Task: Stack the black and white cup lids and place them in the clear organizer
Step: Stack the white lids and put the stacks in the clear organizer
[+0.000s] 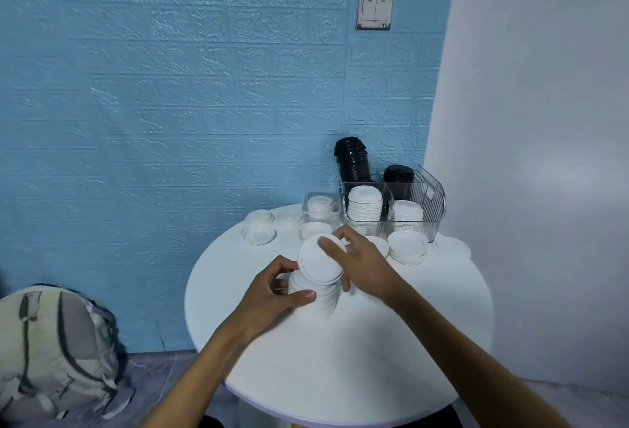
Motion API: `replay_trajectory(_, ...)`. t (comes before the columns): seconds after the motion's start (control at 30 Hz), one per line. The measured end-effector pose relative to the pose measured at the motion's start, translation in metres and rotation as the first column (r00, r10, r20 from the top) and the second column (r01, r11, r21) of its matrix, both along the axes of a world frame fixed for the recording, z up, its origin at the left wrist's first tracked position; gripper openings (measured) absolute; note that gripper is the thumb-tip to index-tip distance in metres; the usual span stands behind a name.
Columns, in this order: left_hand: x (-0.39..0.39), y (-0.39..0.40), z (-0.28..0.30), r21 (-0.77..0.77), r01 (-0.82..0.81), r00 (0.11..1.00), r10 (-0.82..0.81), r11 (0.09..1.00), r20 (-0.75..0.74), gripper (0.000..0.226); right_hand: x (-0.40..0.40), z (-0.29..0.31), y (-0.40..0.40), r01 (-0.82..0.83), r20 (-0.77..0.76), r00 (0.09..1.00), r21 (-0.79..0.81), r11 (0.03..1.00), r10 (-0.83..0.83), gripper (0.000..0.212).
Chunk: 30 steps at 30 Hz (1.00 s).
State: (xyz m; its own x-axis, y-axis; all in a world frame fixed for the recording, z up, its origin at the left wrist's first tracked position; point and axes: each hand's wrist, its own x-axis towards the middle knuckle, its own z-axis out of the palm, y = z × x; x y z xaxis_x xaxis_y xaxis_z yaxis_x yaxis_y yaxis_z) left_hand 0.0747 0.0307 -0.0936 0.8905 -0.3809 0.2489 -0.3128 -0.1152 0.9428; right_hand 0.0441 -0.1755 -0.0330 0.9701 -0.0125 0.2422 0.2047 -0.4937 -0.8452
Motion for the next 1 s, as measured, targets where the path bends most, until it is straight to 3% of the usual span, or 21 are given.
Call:
replay_trajectory(0.1, 0.001, 0.000, -0.001, -0.018, 0.003, 1.000, -0.003, 1.000, 0.008, 0.056, 0.018, -0.014, 0.007, 0.024, -0.049, 0.999, 0.070, 0.997, -0.020, 0.035)
replay_trajectory(0.23, 0.002, 0.000, -0.002, -0.031, 0.015, 1.000, -0.015, 0.999, -0.002, 0.060, 0.027, -0.027, 0.014, 0.034, -0.089, 0.996, 0.045, 0.998, -0.030, 0.044)
replay_trajectory(0.4, 0.003, -0.001, -0.004, -0.049, 0.003, 0.999, -0.005, 0.999, -0.044, 0.077, 0.026, -0.027, 0.015, 0.073, -0.075, 0.994, -0.045, 0.996, -0.077, 0.030)
replay_trajectory(0.5, 0.003, 0.000, -0.005, -0.103, 0.008, 0.996, -0.016, 0.995, -0.082, 0.089, 0.027, -0.036, 0.015, 0.037, -0.118, 0.993, 0.055, 0.998, -0.031, 0.020)
replay_trajectory(0.67, 0.000, -0.001, -0.002, -0.025, 0.049, 0.999, -0.049, 0.998, 0.014, 0.066, 0.028, -0.048, 0.020, 0.001, -0.113, 0.993, 0.255, 0.967, 0.029, 0.002)
replay_trajectory(0.83, -0.003, -0.001, 0.001, -0.050, 0.030, 0.999, -0.031, 0.998, -0.018, 0.050, 0.022, -0.053, 0.025, -0.013, -0.105, 0.993, 0.343, 0.939, 0.053, 0.006)
replay_trajectory(1.0, -0.001, 0.000, -0.002, -0.077, 0.024, 0.997, -0.029, 0.997, -0.067, 0.054, 0.018, -0.054, 0.031, 0.017, -0.139, 0.989, 0.419, 0.908, 0.046, 0.023)
